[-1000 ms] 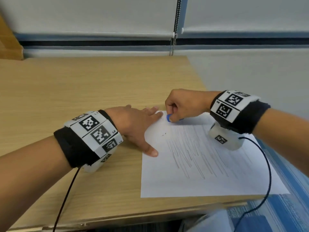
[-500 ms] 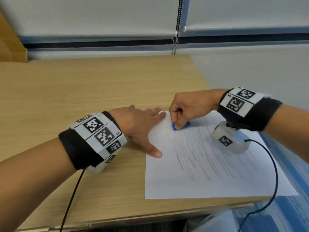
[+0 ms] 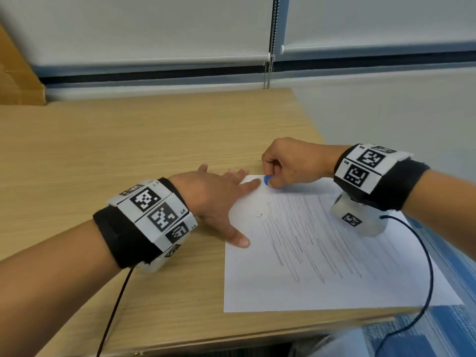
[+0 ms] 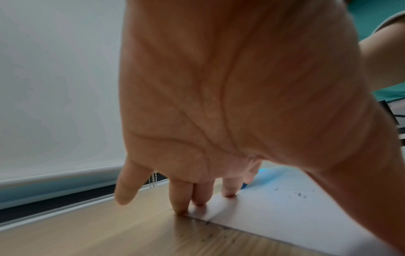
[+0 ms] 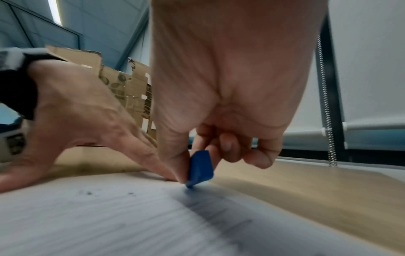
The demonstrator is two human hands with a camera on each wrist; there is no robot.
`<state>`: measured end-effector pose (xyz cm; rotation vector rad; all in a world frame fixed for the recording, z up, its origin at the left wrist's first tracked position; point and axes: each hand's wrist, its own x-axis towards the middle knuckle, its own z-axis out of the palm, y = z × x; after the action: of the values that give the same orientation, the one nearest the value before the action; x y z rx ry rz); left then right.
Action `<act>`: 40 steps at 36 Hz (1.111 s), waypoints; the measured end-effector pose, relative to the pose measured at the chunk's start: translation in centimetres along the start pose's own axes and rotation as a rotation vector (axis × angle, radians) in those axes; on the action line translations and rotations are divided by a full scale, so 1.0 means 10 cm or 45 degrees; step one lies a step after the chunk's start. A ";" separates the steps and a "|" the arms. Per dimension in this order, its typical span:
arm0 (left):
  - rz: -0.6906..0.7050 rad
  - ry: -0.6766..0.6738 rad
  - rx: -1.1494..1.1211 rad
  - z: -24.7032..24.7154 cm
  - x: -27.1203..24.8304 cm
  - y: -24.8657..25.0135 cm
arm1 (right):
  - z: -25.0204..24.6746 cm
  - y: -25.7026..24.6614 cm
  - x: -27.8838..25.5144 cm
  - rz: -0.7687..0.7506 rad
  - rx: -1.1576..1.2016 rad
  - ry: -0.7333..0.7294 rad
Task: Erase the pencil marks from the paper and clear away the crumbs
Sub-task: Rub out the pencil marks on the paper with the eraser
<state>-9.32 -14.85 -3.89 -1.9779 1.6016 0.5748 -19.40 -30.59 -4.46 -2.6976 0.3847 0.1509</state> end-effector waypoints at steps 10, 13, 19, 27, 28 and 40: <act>-0.039 -0.030 0.043 -0.03 0.02 0.04 | -0.03 0.00 0.06 -0.056 -0.040 -0.018; -0.041 -0.041 0.031 -0.04 0.01 0.05 | 0.01 -0.05 -0.01 -0.075 0.017 -0.145; -0.039 -0.035 0.039 -0.04 0.02 0.05 | -0.08 -0.02 0.00 -0.034 0.026 -0.137; -0.020 -0.037 0.038 -0.05 0.01 0.06 | 0.01 -0.11 -0.09 -0.077 0.084 -0.251; -0.018 -0.038 0.040 -0.05 0.01 0.06 | 0.00 -0.10 -0.08 -0.075 0.075 -0.225; -0.006 -0.024 0.028 -0.03 0.02 0.04 | 0.01 -0.22 -0.13 -0.115 0.026 -0.271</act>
<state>-9.66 -15.27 -3.79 -1.9543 1.5848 0.5692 -19.99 -28.29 -3.53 -2.6390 0.1989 0.4016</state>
